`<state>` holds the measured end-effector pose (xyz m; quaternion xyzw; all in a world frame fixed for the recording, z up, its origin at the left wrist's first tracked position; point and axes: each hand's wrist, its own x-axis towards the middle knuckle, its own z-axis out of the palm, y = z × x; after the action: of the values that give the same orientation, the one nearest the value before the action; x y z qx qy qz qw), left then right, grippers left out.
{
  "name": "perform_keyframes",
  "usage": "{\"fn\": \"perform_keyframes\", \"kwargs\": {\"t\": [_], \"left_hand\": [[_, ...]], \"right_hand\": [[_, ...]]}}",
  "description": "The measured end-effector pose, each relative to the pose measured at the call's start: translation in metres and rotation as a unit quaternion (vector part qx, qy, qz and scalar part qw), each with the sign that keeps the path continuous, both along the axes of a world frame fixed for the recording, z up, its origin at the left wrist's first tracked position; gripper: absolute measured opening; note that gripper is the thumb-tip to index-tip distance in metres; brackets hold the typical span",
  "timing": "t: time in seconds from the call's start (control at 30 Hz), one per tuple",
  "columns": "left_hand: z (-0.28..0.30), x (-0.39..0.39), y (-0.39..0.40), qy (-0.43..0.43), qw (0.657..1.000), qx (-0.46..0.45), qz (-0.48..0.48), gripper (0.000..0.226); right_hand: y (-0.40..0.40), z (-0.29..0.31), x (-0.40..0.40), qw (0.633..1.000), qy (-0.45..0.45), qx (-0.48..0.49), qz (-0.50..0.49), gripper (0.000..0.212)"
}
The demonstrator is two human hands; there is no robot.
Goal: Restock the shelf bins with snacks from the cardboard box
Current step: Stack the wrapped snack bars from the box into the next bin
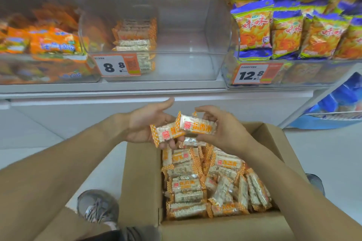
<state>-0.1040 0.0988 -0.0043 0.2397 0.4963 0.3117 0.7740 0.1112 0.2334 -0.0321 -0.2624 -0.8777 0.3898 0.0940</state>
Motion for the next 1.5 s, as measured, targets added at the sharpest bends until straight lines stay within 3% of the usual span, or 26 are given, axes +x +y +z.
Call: {"fn": "perform_keyframes", "kwargs": {"t": [0.17,0.37,0.47,0.57,0.63,0.73,0.8,0.93,1.07,1.13,1.27,1.37,1.5], "left_hand": [[0.047,-0.013,-0.008,0.059,0.995,0.027,-0.071,0.061],[0.076,-0.026,-0.023,0.146,0.980,0.072,-0.112,0.042],[0.092,-0.041,-0.030,0.172,0.978,0.086,-0.084,0.048],[0.108,-0.058,-0.036,0.214,0.966,0.133,-0.057,0.045],[0.116,-0.065,-0.040,0.295,0.935,0.190,-0.040,0.039],[0.125,-0.073,-0.047,0.506,0.821,0.263,-0.019,0.042],[0.128,-0.082,-0.052,0.582,0.760,0.288,0.003,0.052],[0.128,-0.106,-0.058,0.622,0.711,0.319,0.078,0.050],[0.117,-0.134,-0.066,0.690,0.676,0.259,0.011,0.045],[0.113,-0.140,-0.066,0.692,0.680,0.243,-0.005,0.045],[0.111,-0.135,-0.058,0.668,0.699,0.256,0.010,0.042],[0.113,-0.132,-0.052,0.650,0.711,0.267,0.023,0.044],[0.116,-0.131,-0.046,0.655,0.708,0.265,0.006,0.047]], "right_hand": [[-0.018,0.038,-0.025,0.989,0.096,0.100,0.054,0.040],[-0.045,0.059,-0.042,0.975,0.116,0.149,0.119,0.054],[-0.048,0.081,-0.046,0.991,0.049,0.063,0.107,0.063],[-0.046,0.097,-0.054,0.992,0.042,-0.054,0.103,0.050],[-0.044,0.105,-0.064,0.989,0.080,-0.095,0.080,0.044],[-0.038,0.117,-0.088,0.993,0.109,-0.002,0.047,0.039],[-0.035,0.127,-0.107,0.991,0.119,0.046,0.052,0.042],[-0.014,0.150,-0.140,0.983,0.088,0.037,0.158,0.056],[0.040,0.164,-0.174,0.972,0.197,-0.033,0.120,0.018],[0.070,0.162,-0.195,0.975,0.195,0.003,0.104,0.012],[0.095,0.141,-0.234,0.982,0.040,-0.004,0.183,0.026],[0.097,0.122,-0.258,0.964,-0.067,0.048,0.253,0.032],[0.097,0.110,-0.275,0.937,-0.132,0.119,0.302,0.044]]}}
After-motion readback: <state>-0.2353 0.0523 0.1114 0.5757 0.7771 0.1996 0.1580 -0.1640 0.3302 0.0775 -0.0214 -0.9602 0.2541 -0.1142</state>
